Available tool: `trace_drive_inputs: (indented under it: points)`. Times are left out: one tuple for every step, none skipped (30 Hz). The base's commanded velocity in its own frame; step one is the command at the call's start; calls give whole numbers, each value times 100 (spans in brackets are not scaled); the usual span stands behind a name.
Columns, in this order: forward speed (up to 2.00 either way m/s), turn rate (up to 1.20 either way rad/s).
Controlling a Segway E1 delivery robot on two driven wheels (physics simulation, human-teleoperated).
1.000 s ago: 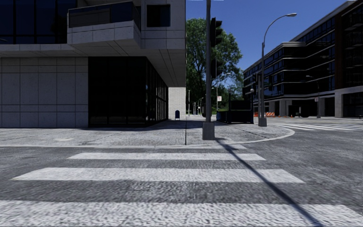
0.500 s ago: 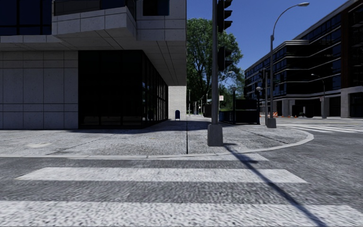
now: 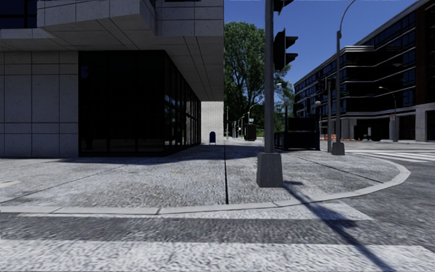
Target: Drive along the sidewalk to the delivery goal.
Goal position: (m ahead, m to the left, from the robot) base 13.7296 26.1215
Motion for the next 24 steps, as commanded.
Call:
trace_drive_inputs:
  points:
    - [182, 0]
    - [167, 0]
    - [158, 0]
    - [158, 0]
    - [155, 0]
    - [154, 0]
    - [152, 0]
    - [152, 0]
    - [152, 0]
    - [151, 0]
    - [151, 0]
    - [151, 0]
    - [151, 0]
    - [151, 0]
    - [151, 0]
    - [151, 0]
    - [151, 0]
    - [151, 0]
    - [151, 0]
    - [151, 0]
    - [151, 0]
    - [151, 0]
    - [151, 0]
    - [151, 0]
